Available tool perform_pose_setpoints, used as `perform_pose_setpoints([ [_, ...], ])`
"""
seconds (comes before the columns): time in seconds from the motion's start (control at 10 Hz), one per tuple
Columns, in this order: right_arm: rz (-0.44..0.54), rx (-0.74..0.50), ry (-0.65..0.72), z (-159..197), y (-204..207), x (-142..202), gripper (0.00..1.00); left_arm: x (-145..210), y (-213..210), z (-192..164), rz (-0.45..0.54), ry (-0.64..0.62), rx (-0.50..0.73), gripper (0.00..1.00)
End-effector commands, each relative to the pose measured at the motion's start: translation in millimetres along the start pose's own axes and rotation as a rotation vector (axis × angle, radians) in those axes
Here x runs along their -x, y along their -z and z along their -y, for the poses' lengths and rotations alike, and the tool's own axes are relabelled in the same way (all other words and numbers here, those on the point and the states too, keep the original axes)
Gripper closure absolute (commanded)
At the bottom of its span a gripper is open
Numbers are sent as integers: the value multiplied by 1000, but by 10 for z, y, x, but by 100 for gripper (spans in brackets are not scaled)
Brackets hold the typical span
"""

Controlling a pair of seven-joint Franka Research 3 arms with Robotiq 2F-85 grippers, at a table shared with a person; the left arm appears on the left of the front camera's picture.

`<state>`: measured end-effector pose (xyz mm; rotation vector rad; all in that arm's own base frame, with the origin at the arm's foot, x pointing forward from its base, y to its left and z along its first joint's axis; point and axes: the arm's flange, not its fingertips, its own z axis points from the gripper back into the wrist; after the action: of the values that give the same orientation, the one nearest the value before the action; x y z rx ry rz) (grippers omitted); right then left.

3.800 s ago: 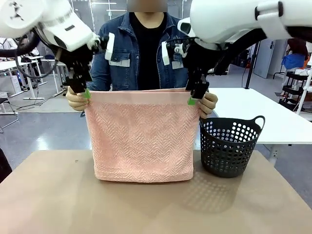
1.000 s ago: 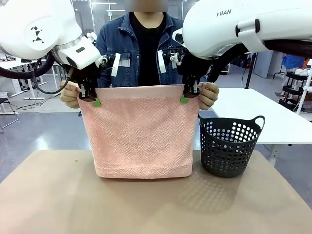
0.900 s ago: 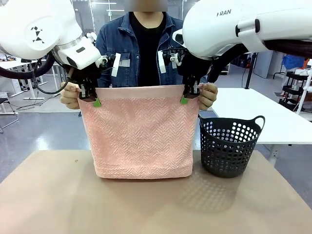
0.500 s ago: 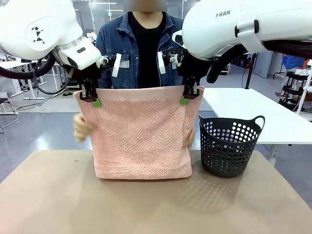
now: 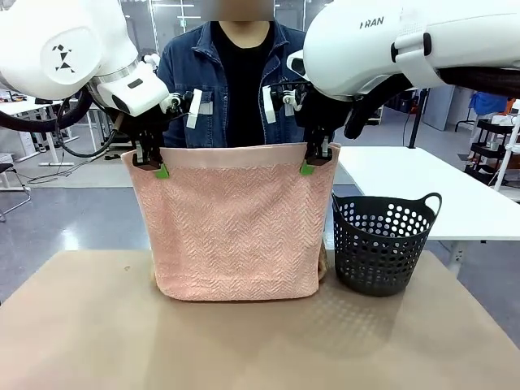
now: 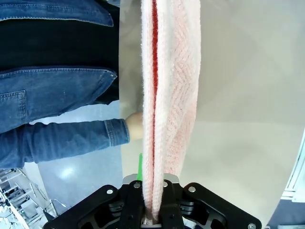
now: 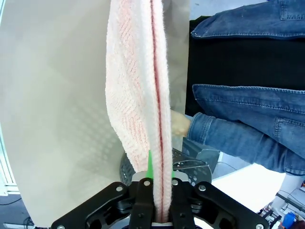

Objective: Fold the towel.
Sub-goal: Release the end of the 100 cm Hotel Towel you were holding.

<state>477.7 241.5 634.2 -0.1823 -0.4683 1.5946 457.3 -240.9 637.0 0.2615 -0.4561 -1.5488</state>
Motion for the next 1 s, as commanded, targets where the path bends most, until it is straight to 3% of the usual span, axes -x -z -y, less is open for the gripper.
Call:
perform_pose_setpoints([
  [0.0, 2, 6, -5, 7, -19, 10, 100, 15, -3, -9, 0, -3, -1, 100],
  [0.9, 2, 6, -5, 7, -19, 10, 100, 15, -3, -9, 0, -3, -1, 100],
])
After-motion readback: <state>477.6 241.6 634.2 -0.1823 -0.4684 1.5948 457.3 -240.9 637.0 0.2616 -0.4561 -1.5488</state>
